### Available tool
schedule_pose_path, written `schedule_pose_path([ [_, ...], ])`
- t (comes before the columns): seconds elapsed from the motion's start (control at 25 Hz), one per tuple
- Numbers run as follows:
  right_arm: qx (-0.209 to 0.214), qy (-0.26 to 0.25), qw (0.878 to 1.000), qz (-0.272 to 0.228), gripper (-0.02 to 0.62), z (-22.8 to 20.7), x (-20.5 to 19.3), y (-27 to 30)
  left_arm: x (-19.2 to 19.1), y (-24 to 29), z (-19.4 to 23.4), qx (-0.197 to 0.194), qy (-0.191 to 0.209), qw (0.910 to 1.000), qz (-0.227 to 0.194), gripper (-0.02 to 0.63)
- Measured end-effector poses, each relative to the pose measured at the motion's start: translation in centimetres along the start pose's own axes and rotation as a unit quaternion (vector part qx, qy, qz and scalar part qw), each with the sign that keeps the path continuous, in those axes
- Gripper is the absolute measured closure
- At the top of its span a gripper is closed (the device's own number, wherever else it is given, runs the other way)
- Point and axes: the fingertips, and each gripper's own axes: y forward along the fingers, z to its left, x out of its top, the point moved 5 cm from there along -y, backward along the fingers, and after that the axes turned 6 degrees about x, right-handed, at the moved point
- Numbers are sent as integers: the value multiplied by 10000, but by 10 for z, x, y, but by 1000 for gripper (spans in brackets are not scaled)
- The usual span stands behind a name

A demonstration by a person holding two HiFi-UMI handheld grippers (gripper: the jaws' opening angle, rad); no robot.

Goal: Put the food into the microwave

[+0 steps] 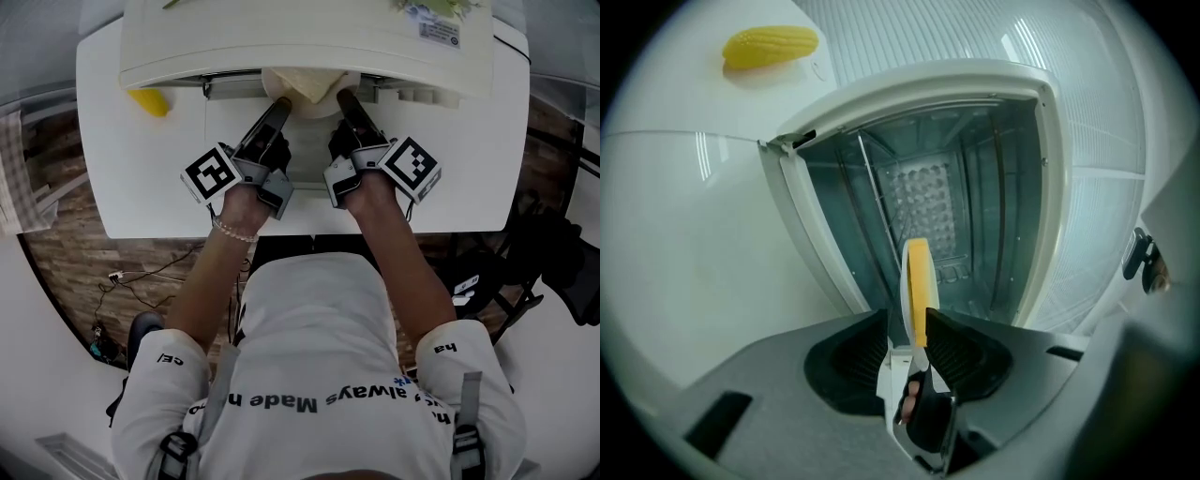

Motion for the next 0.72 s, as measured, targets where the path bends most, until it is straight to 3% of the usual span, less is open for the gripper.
schedule_pose_path([
  [0.2,-36,23,10000,-36,571,-8,16,17,-16,14,10,29,-340,9994,69,506],
  [0.36,-48,16,10000,-59,571,-13,18,24,-14,23,13,-176,-602,9980,-10,581],
  [0.72,118,-104,9998,86,569,-2,11,13,-10,23,4,-205,-641,9977,-50,586],
])
